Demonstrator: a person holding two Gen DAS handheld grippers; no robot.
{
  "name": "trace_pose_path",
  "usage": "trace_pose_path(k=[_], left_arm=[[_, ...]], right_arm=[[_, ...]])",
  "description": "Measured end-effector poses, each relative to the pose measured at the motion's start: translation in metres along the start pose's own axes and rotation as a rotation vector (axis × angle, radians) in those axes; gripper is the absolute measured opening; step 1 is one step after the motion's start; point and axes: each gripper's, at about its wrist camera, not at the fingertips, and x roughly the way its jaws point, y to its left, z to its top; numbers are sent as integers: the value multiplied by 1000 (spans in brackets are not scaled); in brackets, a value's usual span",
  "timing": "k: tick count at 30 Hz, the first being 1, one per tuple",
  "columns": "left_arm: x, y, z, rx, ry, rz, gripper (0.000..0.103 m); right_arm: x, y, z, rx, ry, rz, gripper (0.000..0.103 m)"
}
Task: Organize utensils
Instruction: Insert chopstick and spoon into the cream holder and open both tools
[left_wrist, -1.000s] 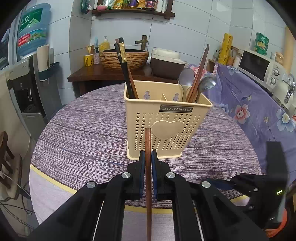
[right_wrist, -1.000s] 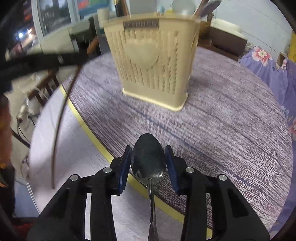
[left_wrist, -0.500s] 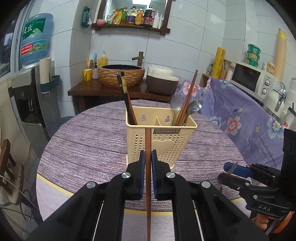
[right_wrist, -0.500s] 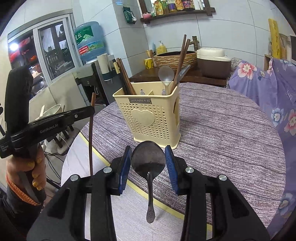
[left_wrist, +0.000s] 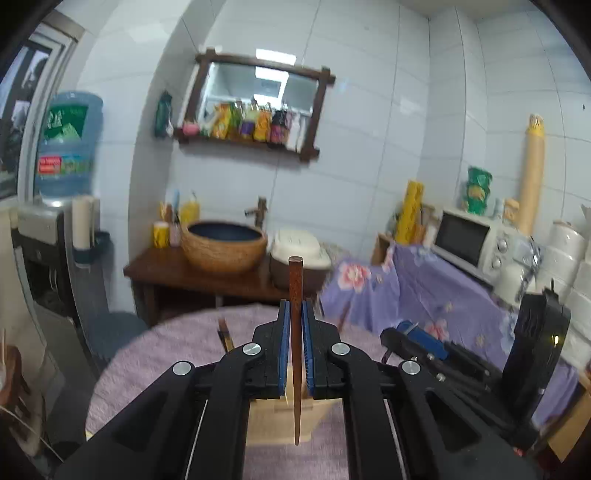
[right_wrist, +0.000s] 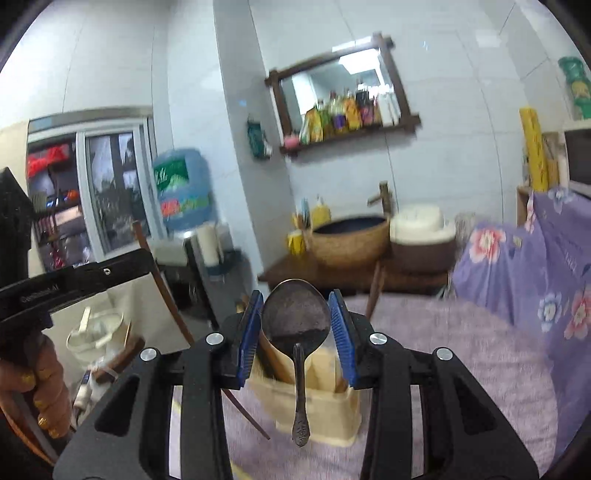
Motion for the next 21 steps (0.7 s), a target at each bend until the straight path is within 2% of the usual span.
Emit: trace_pose_path(k=[4, 7, 11, 21], left_arm=[[18, -2, 20, -3, -84, 82, 8], [40, 0, 14, -12, -76, 127, 8], [59, 6, -12, -12, -23, 144, 8], [88, 19, -82, -4, 141, 150, 8]], right_arm=[[22, 12, 17, -55, -81, -57, 38], [44, 13, 12, -83, -84, -105, 38], [67, -2, -3, -27, -19, -122, 38], [90, -14, -70, -58, 129, -153, 38]])
